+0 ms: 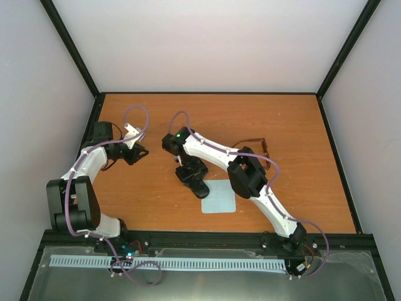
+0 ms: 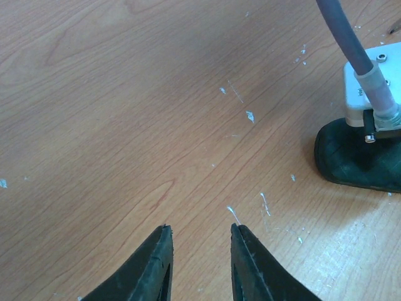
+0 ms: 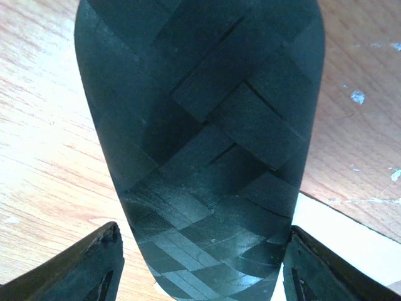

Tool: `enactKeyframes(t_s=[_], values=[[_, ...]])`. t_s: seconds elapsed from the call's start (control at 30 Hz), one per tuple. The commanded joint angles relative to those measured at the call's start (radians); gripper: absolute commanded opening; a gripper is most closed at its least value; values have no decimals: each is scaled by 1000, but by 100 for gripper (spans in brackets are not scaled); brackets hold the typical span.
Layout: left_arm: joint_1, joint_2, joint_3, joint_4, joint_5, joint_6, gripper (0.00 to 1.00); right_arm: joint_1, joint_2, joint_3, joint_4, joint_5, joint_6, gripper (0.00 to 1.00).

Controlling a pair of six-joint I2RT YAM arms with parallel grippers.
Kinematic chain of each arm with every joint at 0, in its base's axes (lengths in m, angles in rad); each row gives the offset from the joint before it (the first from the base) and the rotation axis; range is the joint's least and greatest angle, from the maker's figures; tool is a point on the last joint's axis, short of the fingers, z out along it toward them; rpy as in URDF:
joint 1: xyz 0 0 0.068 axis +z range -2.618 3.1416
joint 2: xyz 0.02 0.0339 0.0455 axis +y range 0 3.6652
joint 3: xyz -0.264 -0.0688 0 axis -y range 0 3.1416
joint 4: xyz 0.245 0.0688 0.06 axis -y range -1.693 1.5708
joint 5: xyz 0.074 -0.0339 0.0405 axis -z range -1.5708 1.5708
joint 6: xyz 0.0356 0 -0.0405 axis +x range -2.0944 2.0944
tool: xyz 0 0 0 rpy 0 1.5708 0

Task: Organize the sunglasses
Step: Pick up the sunglasses case at the center of the board.

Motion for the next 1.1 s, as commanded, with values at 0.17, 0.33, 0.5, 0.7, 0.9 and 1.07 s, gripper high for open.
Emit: enactKeyframes(t_s=[0.17,0.33,0.5,0.7,0.9,1.07], values=[[8,-17,-2,30,36,-20,29,5,25,-9,-2,17,9,71],[8,-15,-4,33,40,-22,29,5,31,-16,2,15,8,71],[7,-15,-5,39,43,-25,29,5,40,-18,1,19,4,66],[7,-15,-10,42,57,-24,29,6,29,-14,-5,41,5,30],[3,-11,14,-2,163,18,31,-8,-19,24,3,40,7,20],[-13,-25,83,-154,385,137,30,-132,-213,-94,212,-227,17,14]])
